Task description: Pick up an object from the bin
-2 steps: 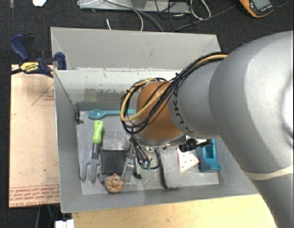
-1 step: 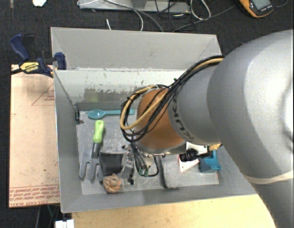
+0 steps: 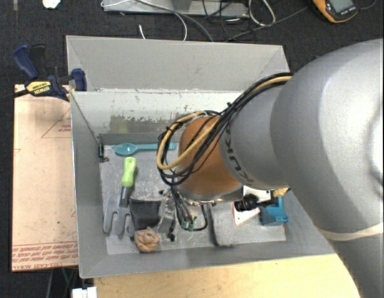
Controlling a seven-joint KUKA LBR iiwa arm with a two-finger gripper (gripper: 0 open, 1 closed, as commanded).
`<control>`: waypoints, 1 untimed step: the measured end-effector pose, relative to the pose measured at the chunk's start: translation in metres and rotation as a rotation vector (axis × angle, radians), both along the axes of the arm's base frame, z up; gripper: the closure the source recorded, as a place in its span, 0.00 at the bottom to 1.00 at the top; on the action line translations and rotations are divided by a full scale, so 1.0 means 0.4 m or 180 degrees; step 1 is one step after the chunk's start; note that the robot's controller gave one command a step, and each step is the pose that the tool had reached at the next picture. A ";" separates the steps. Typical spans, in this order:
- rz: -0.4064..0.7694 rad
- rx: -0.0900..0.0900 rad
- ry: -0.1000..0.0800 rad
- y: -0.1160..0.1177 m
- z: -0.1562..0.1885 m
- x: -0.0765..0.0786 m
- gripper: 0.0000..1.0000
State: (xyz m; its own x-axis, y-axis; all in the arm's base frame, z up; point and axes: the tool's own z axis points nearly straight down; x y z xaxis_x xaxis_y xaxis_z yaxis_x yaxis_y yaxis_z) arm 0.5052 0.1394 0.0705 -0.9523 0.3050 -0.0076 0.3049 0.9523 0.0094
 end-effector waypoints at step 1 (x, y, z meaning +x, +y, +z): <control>0.0000 -0.0008 0.0026 -0.003 0.066 -0.007 1.00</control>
Offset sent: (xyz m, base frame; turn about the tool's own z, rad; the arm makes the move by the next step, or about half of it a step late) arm -0.0014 -0.0005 0.1359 0.0001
